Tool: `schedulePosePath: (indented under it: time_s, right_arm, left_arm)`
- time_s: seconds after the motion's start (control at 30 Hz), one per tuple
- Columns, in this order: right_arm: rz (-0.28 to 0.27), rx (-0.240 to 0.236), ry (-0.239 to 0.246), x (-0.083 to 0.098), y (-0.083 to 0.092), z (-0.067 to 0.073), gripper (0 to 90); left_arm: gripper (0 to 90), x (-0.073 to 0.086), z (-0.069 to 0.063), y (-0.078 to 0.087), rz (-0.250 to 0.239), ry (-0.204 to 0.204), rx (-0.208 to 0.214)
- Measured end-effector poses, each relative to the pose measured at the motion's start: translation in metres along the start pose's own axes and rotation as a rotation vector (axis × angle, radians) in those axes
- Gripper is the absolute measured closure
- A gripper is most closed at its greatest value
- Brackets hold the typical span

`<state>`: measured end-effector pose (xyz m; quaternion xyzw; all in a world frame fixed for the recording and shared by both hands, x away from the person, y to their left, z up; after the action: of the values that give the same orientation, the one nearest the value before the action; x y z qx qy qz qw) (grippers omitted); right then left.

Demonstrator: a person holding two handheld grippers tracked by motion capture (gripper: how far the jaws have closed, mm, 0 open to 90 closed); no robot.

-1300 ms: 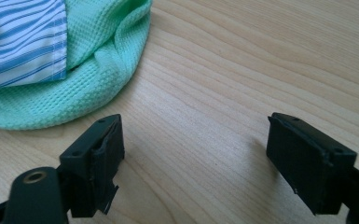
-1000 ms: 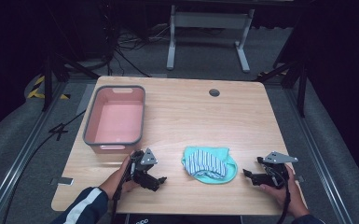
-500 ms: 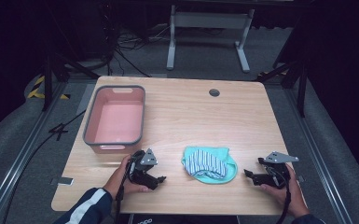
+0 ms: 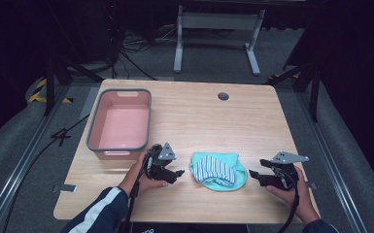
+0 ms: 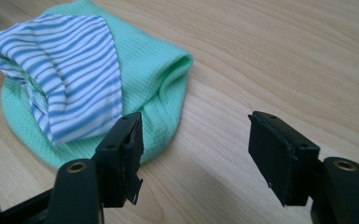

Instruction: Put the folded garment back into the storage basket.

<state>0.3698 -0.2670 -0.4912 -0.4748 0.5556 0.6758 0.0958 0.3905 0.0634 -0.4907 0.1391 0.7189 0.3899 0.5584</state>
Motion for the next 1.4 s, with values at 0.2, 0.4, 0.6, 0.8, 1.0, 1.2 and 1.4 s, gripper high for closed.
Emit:
schedulePosePath:
  time_s: [0.2,0.4,0.6,0.8,1.0,1.2,1.4]
  right_arm:
    - [-0.001,-0.008,0.023,-0.014,-0.009,0.009,38.5]
    - [0.012,-0.021,0.036,-0.028,-0.023,0.020,40.3]
    - [0.048,-0.021,0.038,-0.031,-0.036,0.028,39.4]
    - [0.092,-0.009,0.050,-0.022,-0.045,0.030,38.0]
    - [0.121,-0.037,0.043,-0.013,-0.051,0.036,36.2]
    - [0.133,-0.025,0.032,-0.013,-0.050,0.038,38.6]
    - [0.143,-0.041,0.030,-0.014,-0.048,0.041,54.2]
  left_arm:
    - [28.5,-0.017,0.006,-0.011,-0.036,0.038,0.011]
    - [28.7,-0.028,0.014,-0.029,-0.032,0.077,0.017]
    - [27.5,-0.024,0.023,-0.050,0.018,0.115,0.023]
    - [23.8,-0.020,0.024,-0.059,0.007,0.149,0.054]
    - [21.7,-0.021,0.014,-0.063,0.033,0.104,0.040]
    - [31.5,-0.023,0.008,-0.062,0.042,0.097,0.057]
    - [50.6,-0.023,0.000,-0.060,0.033,0.102,0.086]
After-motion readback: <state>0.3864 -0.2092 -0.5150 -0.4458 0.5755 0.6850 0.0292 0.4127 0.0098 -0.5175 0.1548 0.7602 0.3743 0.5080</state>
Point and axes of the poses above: each handheld gripper's, and its own axes: y roughly backward along the jaws, x roughly out of its underside, z roughly to its left, the point moved 6 cm from there along -y, roughly forward along the jaws, and after that the axes turned 9 degrees about x, right-handed, at the moved point
